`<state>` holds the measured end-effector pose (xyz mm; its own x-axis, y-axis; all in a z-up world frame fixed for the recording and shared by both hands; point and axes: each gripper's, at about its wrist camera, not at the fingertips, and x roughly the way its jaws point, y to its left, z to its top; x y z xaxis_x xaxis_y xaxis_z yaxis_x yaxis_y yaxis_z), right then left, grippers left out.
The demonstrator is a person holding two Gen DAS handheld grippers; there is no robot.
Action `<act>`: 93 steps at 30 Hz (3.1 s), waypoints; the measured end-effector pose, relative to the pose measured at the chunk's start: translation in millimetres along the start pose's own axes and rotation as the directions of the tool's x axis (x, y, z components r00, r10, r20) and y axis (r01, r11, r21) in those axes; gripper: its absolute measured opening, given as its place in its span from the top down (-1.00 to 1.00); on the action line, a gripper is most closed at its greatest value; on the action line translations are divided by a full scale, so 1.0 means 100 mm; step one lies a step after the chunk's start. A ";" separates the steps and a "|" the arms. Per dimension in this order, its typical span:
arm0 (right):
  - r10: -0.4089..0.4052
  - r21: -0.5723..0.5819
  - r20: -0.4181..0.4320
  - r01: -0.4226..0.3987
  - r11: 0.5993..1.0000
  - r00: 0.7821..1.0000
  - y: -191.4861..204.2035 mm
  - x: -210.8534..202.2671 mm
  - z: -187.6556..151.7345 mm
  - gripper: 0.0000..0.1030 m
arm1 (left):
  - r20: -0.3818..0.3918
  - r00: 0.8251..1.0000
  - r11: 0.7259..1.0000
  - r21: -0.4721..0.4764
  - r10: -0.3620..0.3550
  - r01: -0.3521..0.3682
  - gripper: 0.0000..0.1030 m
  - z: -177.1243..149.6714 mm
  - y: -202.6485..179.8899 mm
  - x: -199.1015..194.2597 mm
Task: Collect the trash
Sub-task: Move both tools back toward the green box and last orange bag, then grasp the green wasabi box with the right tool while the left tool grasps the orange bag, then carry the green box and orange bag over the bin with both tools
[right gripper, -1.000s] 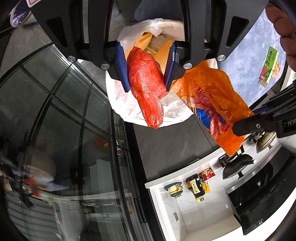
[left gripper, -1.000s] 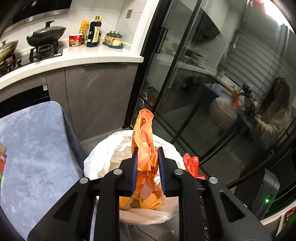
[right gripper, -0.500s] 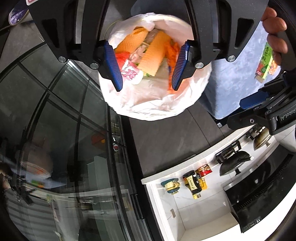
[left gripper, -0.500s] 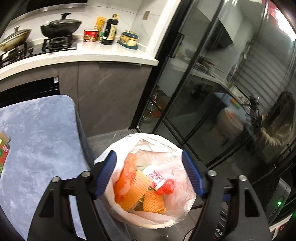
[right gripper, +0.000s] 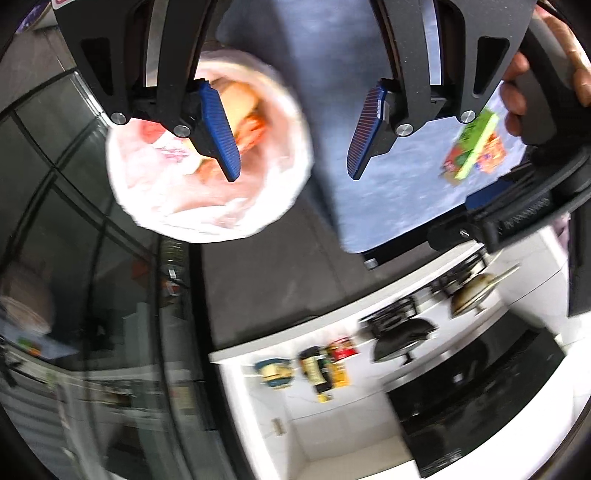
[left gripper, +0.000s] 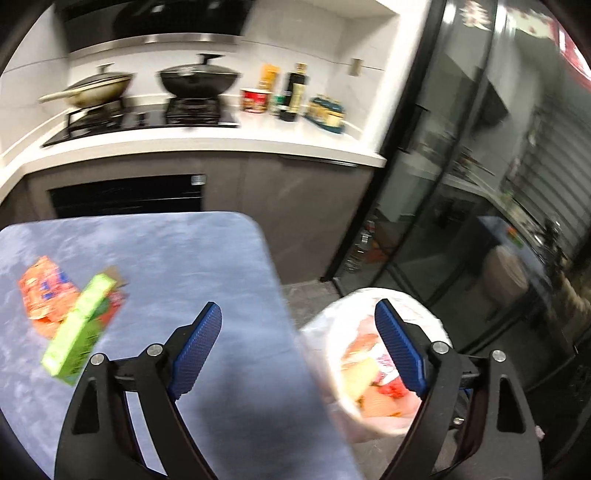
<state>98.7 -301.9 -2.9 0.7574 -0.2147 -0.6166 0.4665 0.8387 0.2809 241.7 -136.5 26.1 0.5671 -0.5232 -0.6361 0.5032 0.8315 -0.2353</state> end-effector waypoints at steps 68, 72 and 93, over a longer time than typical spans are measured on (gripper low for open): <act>0.105 -0.056 -0.273 -0.124 0.991 0.956 1.95 1.18 -0.82 0.47 | -0.206 0.956 0.883 -0.382 0.208 -0.274 0.61 -0.23 2.95 0.55; 0.091 -0.042 -0.273 -0.107 0.993 0.958 1.77 1.08 -0.83 0.47 | -0.186 0.961 0.891 -0.372 0.204 -0.261 0.68 -0.26 2.81 0.44; -0.012 0.029 -0.140 0.016 0.999 0.990 0.57 0.24 -0.54 0.46 | -0.093 0.996 0.990 -0.140 -0.012 -0.001 0.81 -0.43 1.09 -0.50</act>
<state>118.9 -232.2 -40.9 0.6802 -0.1521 -0.7171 0.4915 0.8204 0.2922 240.6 -11.7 0.8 0.4974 -0.5138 -0.6990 0.4065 0.8499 -0.3354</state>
